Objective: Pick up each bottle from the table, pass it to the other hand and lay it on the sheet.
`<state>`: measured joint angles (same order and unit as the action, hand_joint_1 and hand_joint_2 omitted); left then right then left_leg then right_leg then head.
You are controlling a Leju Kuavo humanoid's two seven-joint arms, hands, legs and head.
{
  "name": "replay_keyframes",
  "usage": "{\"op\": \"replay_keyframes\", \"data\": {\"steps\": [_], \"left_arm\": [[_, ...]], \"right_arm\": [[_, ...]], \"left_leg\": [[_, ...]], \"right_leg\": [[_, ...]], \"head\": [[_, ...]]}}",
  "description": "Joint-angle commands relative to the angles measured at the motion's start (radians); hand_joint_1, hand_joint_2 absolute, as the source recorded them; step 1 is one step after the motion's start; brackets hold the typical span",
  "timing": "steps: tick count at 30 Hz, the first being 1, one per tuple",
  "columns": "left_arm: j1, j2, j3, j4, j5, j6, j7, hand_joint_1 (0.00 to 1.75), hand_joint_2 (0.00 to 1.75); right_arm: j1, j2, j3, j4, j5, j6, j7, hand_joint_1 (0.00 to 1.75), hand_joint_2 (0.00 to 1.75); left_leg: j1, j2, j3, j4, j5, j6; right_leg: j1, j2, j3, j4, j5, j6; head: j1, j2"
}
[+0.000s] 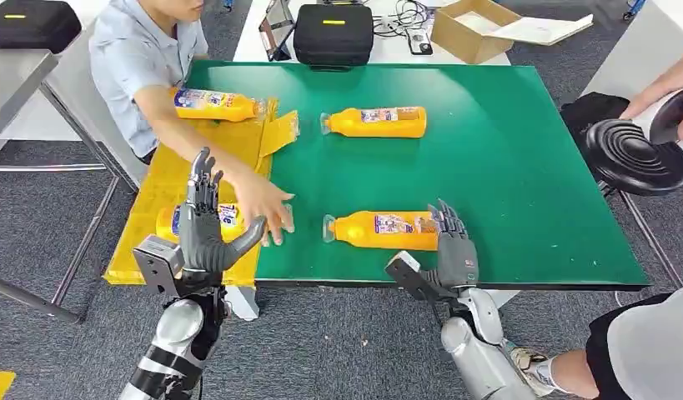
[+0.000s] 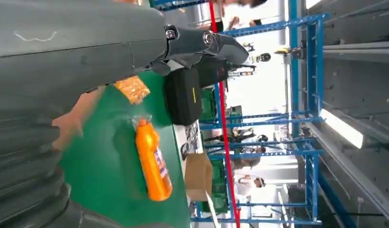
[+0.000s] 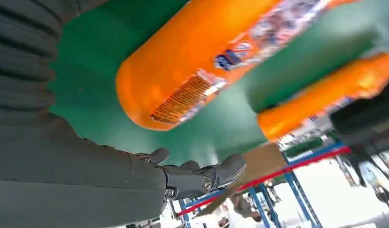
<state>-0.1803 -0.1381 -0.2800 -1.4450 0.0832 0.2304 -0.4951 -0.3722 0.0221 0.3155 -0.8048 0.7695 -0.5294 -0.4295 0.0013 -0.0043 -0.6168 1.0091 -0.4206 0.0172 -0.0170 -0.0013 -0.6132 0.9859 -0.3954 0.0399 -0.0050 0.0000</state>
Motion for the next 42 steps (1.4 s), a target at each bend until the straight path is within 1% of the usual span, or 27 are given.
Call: {"op": "replay_keyframes", "data": {"steps": [1, 3, 7, 9, 15, 17, 19, 22, 23, 25, 26, 32, 33, 36, 37, 42], "left_arm": [[-0.042, -0.012, -0.065, 0.096, -0.007, -0.007, 0.012, 0.00, 1.75], [-0.048, -0.012, -0.074, 0.095, -0.007, -0.016, 0.015, 0.00, 1.75], [-0.064, -0.029, -0.085, 0.086, 0.017, -0.023, 0.014, 0.00, 1.75], [-0.072, -0.029, -0.095, 0.091, 0.028, -0.028, 0.024, 0.00, 1.75], [-0.078, -0.029, -0.099, 0.104, 0.034, -0.031, 0.028, 0.00, 1.75], [-0.080, -0.030, -0.099, 0.108, 0.038, -0.032, 0.029, 0.00, 1.75], [-0.090, -0.030, -0.112, 0.127, 0.036, -0.039, 0.037, 0.00, 1.75], [-0.105, -0.035, -0.126, 0.162, 0.045, -0.055, 0.052, 0.00, 1.75], [-0.111, -0.037, -0.130, 0.170, 0.045, -0.056, 0.052, 0.00, 1.75], [-0.119, -0.041, -0.131, 0.184, 0.061, -0.064, 0.061, 0.00, 1.75], [-0.122, -0.042, -0.133, 0.187, 0.061, -0.065, 0.061, 0.00, 1.75], [-0.122, -0.042, -0.135, 0.184, 0.069, -0.070, 0.064, 0.00, 1.75], [-0.123, -0.041, -0.135, 0.181, 0.070, -0.070, 0.064, 0.00, 1.75], [-0.123, -0.041, -0.134, 0.179, 0.071, -0.069, 0.064, 0.00, 1.75], [-0.123, -0.041, -0.134, 0.176, 0.072, -0.069, 0.064, 0.00, 1.75], [-0.122, -0.042, -0.134, 0.173, 0.076, -0.068, 0.065, 0.00, 1.75]], "right_arm": [[-0.147, -0.006, 0.018, 0.258, 0.029, 0.042, 0.019, 0.00, 1.75], [-0.161, -0.004, 0.036, 0.267, 0.050, 0.060, 0.031, 0.00, 1.75], [-0.218, 0.002, 0.076, 0.326, 0.113, 0.082, 0.093, 0.00, 1.75], [-0.244, -0.002, 0.100, 0.365, 0.155, 0.080, 0.123, 0.00, 1.75], [-0.259, -0.004, 0.098, 0.393, 0.158, 0.094, 0.136, 0.00, 1.75], [-0.269, -0.005, 0.103, 0.409, 0.167, 0.111, 0.156, 0.00, 1.75], [-0.283, -0.009, 0.098, 0.437, 0.167, 0.145, 0.184, 0.00, 1.75], [-0.297, -0.023, 0.101, 0.474, 0.190, 0.148, 0.231, 0.00, 1.75], [-0.298, -0.027, 0.098, 0.483, 0.190, 0.155, 0.234, 0.00, 1.75], [-0.302, -0.035, 0.112, 0.505, 0.216, 0.166, 0.260, 0.00, 1.75], [-0.298, -0.037, 0.106, 0.509, 0.211, 0.172, 0.262, 0.00, 1.75], [-0.289, -0.036, 0.109, 0.515, 0.218, 0.181, 0.268, 0.00, 1.75], [-0.287, -0.032, 0.106, 0.514, 0.216, 0.182, 0.268, 0.00, 1.75], [-0.285, -0.030, 0.107, 0.515, 0.217, 0.182, 0.269, 0.00, 1.75], [-0.285, -0.027, 0.109, 0.517, 0.222, 0.184, 0.274, 0.00, 1.75], [-0.294, -0.023, 0.110, 0.523, 0.226, 0.208, 0.294, 0.00, 1.75]], "left_leg": [[0.001, 0.000, 0.005, 0.000, -0.002, -0.001], [0.001, -0.001, 0.004, 0.000, -0.002, -0.001], [0.001, 0.001, 0.004, 0.001, -0.002, -0.001], [0.000, 0.000, 0.001, 0.000, -0.001, -0.001], [0.000, -0.001, 0.002, 0.000, -0.001, -0.001], [0.001, -0.001, 0.004, 0.000, -0.002, -0.001], [0.000, 0.000, 0.003, 0.000, -0.001, -0.001], [0.000, -0.002, 0.002, -0.001, 0.000, -0.001], [0.001, -0.002, 0.005, 0.000, -0.001, -0.001], [0.000, -0.003, 0.003, 0.000, 0.000, -0.001], [0.001, -0.003, 0.004, 0.000, -0.001, -0.001], [0.000, -0.003, 0.002, -0.001, 0.000, 0.000], [0.001, -0.002, 0.005, -0.001, -0.001, -0.001], [0.000, -0.003, 0.005, 0.000, 0.000, -0.001], [0.001, -0.003, 0.007, -0.001, -0.001, -0.001], [0.001, -0.002, 0.006, 0.000, 0.000, -0.001]], "right_leg": [[0.001, 0.000, 0.005, -0.001, -0.002, -0.002], [0.001, -0.001, 0.004, -0.001, -0.002, -0.001], [0.001, 0.001, 0.004, 0.001, -0.002, -0.002], [0.000, 0.000, 0.002, 0.000, -0.001, -0.001], [0.000, -0.001, 0.003, 0.000, -0.001, -0.001], [0.001, -0.001, 0.005, 0.000, -0.002, -0.002], [0.000, 0.000, 0.003, 0.000, -0.001, -0.001], [0.000, -0.002, 0.003, 0.000, -0.001, -0.001], [0.001, -0.003, 0.006, 0.000, -0.002, -0.002], [0.001, -0.002, 0.003, -0.001, -0.001, -0.001], [0.001, -0.003, 0.005, -0.001, -0.002, -0.002], [0.000, -0.002, 0.003, -0.001, -0.001, -0.001], [0.001, -0.002, 0.006, -0.001, -0.002, -0.002], [0.001, -0.003, 0.005, -0.001, -0.001, -0.001], [0.001, -0.004, 0.008, -0.001, -0.002, -0.002], [0.001, -0.002, 0.007, -0.001, -0.001, -0.001]], "head": [[0.000, 0.000], [0.000, 0.000], [0.000, 0.000], [0.000, 0.000], [0.000, 0.000], [0.000, 0.000], [0.000, 0.000], [0.000, 0.000], [0.000, 0.000], [0.000, 0.000], [0.000, 0.000], [0.000, 0.000], [0.000, 0.000], [0.000, 0.000], [0.000, 0.000], [0.000, 0.000]]}}
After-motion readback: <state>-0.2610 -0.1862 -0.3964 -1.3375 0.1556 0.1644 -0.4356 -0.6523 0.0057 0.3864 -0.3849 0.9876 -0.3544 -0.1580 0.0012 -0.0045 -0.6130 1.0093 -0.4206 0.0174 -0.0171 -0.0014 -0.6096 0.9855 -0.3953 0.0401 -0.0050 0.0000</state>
